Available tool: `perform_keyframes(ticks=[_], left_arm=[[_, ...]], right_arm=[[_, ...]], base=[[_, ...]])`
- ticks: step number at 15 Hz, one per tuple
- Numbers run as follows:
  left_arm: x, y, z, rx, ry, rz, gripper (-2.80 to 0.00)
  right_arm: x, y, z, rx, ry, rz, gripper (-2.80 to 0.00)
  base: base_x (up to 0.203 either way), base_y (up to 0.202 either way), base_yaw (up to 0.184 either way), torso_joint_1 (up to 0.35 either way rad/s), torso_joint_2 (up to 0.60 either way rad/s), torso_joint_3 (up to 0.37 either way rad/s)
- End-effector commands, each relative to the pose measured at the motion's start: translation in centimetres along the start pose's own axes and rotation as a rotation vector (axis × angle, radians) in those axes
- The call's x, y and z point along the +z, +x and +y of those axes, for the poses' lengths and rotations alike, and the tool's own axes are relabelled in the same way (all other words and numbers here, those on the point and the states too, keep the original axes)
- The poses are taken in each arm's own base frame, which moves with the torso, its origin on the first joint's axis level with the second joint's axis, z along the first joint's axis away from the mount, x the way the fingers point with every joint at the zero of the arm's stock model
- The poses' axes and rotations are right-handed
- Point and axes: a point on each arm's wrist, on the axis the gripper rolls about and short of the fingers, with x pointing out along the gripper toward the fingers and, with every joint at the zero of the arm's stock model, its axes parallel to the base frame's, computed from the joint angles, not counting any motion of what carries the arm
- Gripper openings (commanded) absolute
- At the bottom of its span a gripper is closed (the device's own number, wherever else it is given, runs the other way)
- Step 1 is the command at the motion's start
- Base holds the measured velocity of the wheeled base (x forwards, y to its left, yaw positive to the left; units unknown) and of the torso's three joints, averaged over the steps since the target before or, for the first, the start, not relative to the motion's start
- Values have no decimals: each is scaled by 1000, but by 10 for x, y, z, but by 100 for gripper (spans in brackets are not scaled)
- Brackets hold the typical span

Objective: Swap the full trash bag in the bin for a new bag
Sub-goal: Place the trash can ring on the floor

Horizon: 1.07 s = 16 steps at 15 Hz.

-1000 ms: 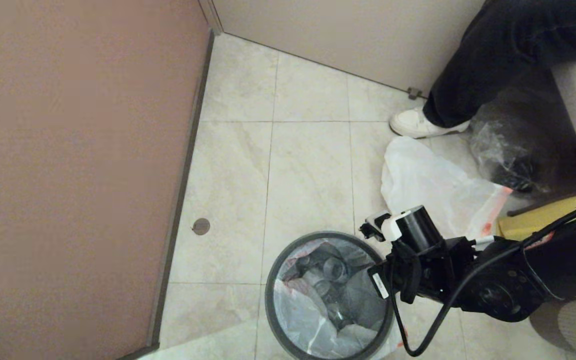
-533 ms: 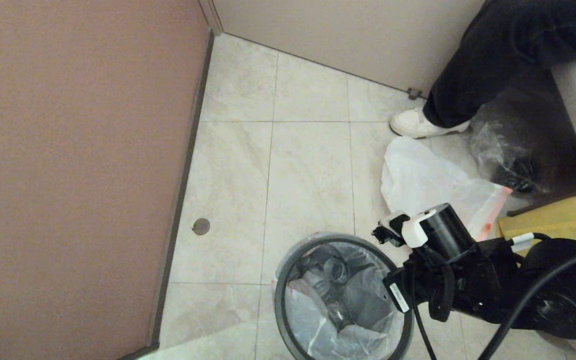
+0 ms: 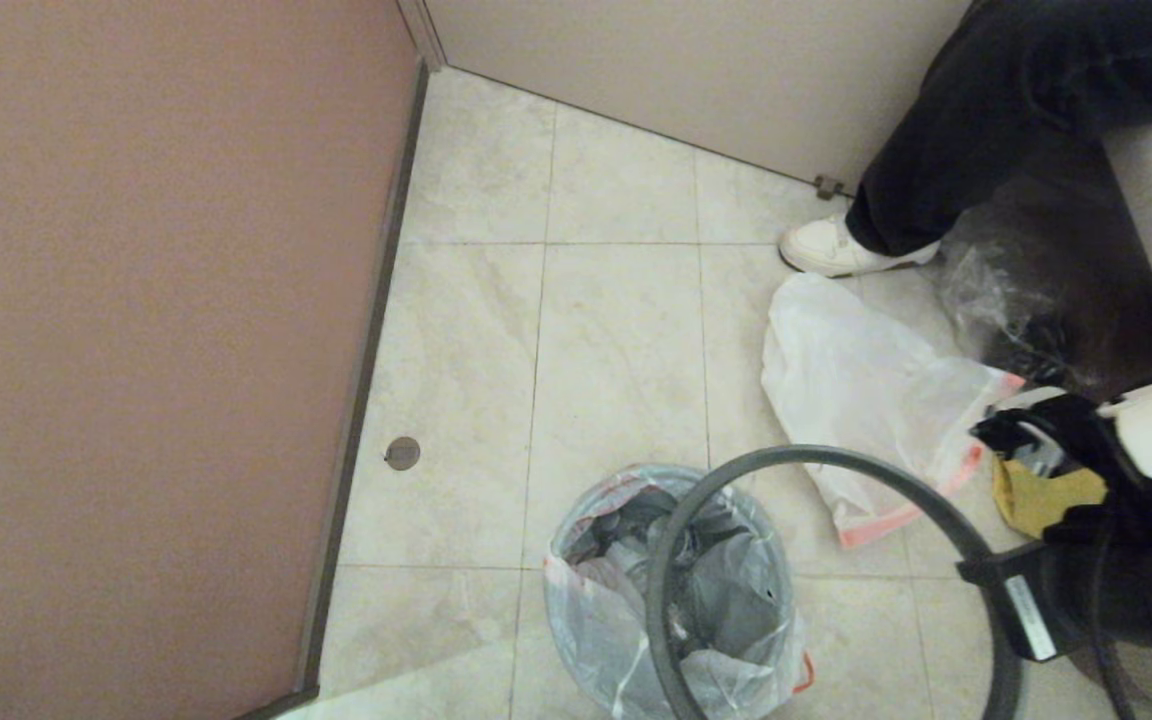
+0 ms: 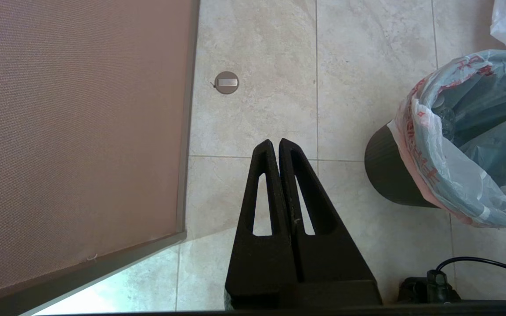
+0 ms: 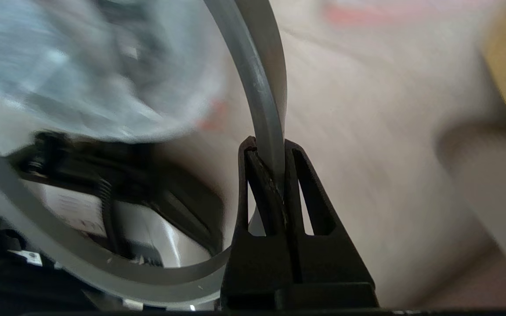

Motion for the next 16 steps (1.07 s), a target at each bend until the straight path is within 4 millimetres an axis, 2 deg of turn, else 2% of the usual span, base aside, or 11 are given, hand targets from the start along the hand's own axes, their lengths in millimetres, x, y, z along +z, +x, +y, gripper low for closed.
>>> perform_keyframes(ticks=[1,4,6,7,10,13,16], left_arm=[[0,0,0,1,-1,2,-280],[0,0,0,1,-1,2,-280],[0,0,0,1,-1,2,-280],[0,0,0,1,-1,2,-280],[0,0,0,1,-1,1,-280],[0,0,0,1,-1,1,-280],[0,0,0,1,-1,1,-280]], right_arm=[[-9,-22,-40,-101,134,-16,-280],[-17,-14,-94,-204,255,72,-280],[-25,4,-133,-222,286,155,-280],[-29,24,-152,-208,289,213,-280],[-41,90,-182,-122,238,345,-280],[-71,157,-210,-69,246,450,-280],[-108,211,-231,-12,289,493,-280]], base=[[0,0,0,0,0,0],[0,0,0,0,0,0],[0,0,0,0,0,0],[0,0,0,0,0,0],[0,0,0,0,0,0],[0,0,0,0,0,0],[0,0,0,0,0,0]])
